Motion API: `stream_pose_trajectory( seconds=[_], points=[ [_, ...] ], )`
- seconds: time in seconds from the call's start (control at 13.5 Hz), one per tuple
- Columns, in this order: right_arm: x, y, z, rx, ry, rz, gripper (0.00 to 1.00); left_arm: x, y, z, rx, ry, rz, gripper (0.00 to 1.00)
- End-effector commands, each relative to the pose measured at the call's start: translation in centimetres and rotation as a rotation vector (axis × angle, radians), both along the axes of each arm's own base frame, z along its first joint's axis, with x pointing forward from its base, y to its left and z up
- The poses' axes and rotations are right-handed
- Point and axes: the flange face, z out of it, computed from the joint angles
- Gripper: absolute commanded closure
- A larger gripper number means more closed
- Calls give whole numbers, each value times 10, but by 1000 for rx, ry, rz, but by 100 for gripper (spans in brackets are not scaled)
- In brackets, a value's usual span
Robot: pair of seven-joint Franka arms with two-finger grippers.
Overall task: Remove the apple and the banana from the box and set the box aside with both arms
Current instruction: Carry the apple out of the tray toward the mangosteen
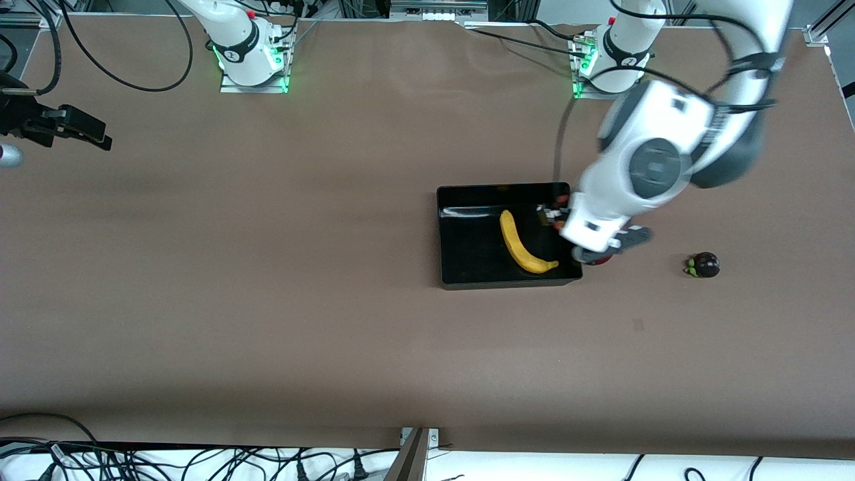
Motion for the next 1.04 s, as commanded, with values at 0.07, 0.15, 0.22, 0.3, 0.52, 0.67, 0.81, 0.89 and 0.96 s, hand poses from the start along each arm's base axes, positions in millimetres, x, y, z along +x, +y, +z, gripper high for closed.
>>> stream_pose_trajectory(
  seconds=[0.07, 0.15, 0.22, 0.3, 0.52, 0.67, 0.81, 0.89, 0.96],
  points=[
    [-6, 3, 4, 18, 27, 9, 0, 10, 72, 12, -57, 38, -106, 100],
    [-6, 3, 4, 18, 27, 9, 0, 14, 95, 11, -70, 37, -126, 100],
    [-7, 3, 4, 18, 32, 11, 0, 18, 114, 10, -78, 35, -154, 100],
    [-7, 1, 4, 18, 32, 6, 0, 22, 136, 9, -77, 28, -172, 100],
    [-6, 0, 3, 20, 33, 3, 0, 37, 182, -11, -91, -23, -200, 100],
    [-6, 0, 4, 19, 32, 3, 0, 49, 203, -42, -63, -42, -203, 100],
    [-6, 0, 3, 20, 33, 3, 0, 48, 209, -85, -52, -93, -202, 100],
    [-6, 1, 4, 19, 32, 2, 0, 46, 208, -102, -50, -136, -198, 100],
    [-6, 2, 4, 19, 32, 2, 0, 42, 205, -120, -51, -167, -197, 100]
  ],
)
